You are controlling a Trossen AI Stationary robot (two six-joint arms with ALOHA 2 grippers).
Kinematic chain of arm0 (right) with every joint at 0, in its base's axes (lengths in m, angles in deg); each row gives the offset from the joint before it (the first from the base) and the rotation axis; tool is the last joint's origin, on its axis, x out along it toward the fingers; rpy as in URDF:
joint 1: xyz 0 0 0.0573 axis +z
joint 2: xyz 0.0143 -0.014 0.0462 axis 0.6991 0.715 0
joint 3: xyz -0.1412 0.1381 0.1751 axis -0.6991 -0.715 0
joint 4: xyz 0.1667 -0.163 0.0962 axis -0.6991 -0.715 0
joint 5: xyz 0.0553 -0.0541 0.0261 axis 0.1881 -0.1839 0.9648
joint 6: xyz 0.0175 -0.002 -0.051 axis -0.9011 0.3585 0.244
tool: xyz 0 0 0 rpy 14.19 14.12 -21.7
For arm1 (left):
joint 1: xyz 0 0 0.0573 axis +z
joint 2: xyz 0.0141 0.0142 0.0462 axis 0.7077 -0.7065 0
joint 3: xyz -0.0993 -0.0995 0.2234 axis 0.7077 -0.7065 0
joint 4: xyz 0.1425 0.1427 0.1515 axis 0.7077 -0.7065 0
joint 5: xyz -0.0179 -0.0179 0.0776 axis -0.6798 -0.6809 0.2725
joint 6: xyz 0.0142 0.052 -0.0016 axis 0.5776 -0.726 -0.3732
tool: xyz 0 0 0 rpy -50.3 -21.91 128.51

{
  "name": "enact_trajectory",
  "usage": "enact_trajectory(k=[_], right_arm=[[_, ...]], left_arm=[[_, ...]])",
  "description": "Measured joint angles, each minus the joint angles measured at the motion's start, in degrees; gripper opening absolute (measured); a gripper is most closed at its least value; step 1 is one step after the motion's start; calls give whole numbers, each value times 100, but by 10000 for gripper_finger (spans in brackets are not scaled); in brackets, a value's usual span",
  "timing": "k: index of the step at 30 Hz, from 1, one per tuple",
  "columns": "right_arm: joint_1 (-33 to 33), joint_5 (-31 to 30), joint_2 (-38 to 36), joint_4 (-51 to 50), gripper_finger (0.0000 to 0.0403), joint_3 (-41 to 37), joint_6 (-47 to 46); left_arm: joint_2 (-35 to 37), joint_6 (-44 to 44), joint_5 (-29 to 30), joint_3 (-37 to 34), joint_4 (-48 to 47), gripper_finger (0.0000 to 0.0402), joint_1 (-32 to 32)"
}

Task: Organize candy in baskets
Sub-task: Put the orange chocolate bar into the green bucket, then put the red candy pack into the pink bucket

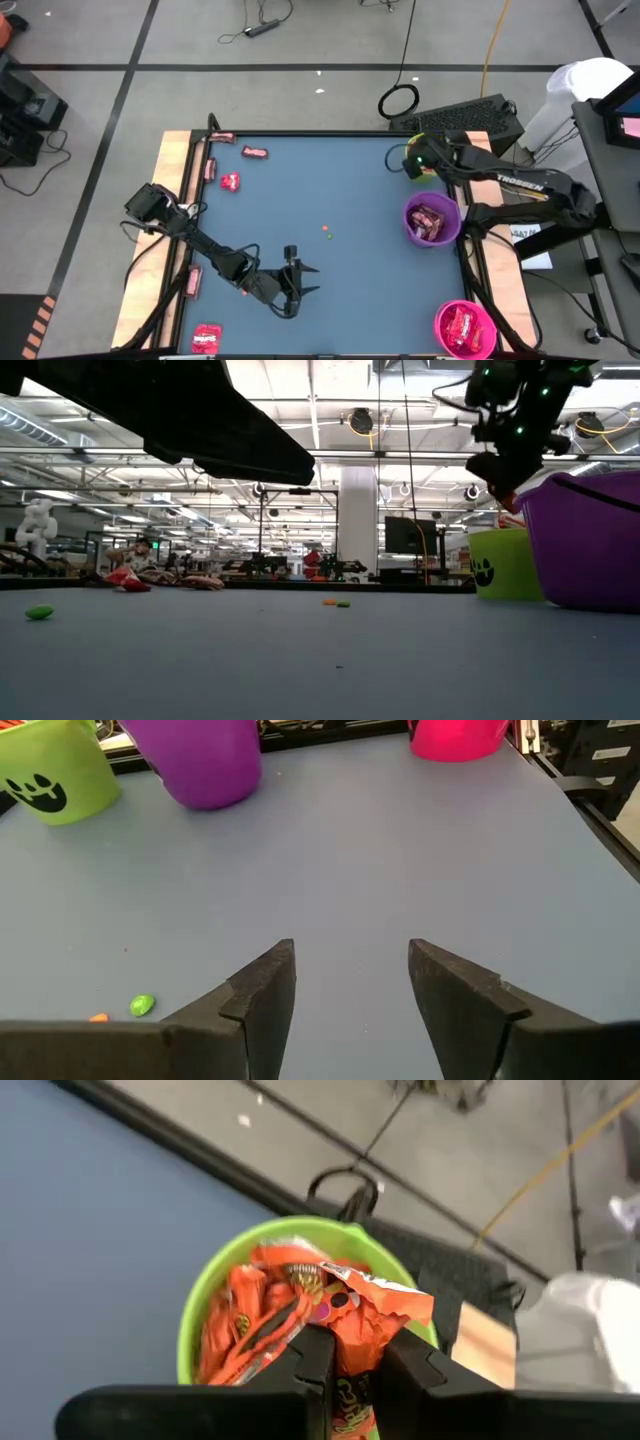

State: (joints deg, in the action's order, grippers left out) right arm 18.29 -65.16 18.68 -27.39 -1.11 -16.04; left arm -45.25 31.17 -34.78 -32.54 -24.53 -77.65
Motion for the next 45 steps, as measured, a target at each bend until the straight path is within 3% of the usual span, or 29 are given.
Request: enact_trajectory(k=[6,18,24,29,33,40,45], right_arm=[[-629,615,487,2,39,0,229],[-1066,774,1483,23,41,2,160],[-1066,800,1638,19,94,9,261],[-1061,959,1452,-106,150,51,399],[-935,1067,1125,-375,173,326,471],[-391,1544,443,-625,179,855,288],[369,1522,-88,-551,171,856,118]], left_arm=[[0,0,-1,2,-4,202,0],[0,-1,-1,2,-11,202,0],[0,0,-1,4,-11,202,0],[0,-1,-1,4,-11,202,0],[0,-1,-1,4,-7,202,4],[0,3,-10,7,0,202,4],[81,-37,-9,62,-111,202,-18]])
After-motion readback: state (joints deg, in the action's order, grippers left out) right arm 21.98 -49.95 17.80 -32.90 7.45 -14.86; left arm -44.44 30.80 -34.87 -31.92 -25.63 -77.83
